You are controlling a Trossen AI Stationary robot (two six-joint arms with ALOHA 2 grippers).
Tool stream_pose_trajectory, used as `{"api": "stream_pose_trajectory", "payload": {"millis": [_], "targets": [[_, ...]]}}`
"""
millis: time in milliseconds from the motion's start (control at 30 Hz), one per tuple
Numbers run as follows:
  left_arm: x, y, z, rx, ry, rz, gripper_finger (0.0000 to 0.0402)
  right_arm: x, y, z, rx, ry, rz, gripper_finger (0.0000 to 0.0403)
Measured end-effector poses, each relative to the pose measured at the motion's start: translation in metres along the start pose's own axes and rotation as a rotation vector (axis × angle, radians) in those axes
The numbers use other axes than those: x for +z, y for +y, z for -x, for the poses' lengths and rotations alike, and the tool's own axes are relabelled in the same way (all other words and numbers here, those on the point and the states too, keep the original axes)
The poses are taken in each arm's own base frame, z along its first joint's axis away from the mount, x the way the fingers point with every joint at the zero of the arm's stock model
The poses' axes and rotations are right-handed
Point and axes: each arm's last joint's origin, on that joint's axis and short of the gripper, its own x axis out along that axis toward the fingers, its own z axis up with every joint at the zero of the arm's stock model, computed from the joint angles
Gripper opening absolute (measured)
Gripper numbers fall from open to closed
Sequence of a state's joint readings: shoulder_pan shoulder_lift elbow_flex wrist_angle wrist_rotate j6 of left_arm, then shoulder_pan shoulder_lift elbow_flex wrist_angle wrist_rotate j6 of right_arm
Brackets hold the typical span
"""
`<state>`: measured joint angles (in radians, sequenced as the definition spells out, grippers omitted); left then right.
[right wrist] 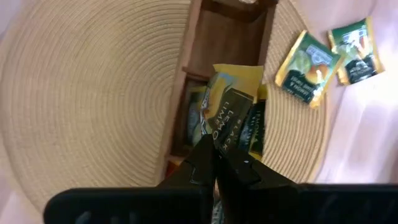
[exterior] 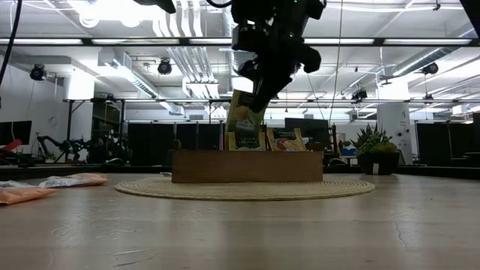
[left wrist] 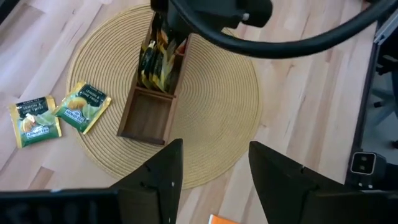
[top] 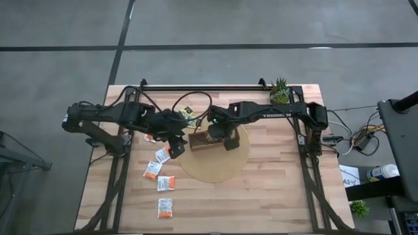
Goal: Pick & Place Tea
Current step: Put the yellow tea bag into the middle section of the wooden organizer
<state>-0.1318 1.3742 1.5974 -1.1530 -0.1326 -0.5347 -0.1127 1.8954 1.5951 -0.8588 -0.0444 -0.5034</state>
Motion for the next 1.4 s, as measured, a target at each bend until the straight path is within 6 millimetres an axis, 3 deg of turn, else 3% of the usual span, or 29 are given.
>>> {"api": "stream_pose_trajectory", "payload": {"millis": [1033,1400], "targets": [[-0.001,0.002,0.006,-0.009,-0.015,-0.028,0.0176,-0.01,0.002,-0.043,0.052,0.135,0.025,0.0012],[-0.001,0.002,0.006,-0.009,-0.015,-0.028,0.0176,-0.01,0.0,-0.042,-0.006,0.154,-0.023,0.0101]]}}
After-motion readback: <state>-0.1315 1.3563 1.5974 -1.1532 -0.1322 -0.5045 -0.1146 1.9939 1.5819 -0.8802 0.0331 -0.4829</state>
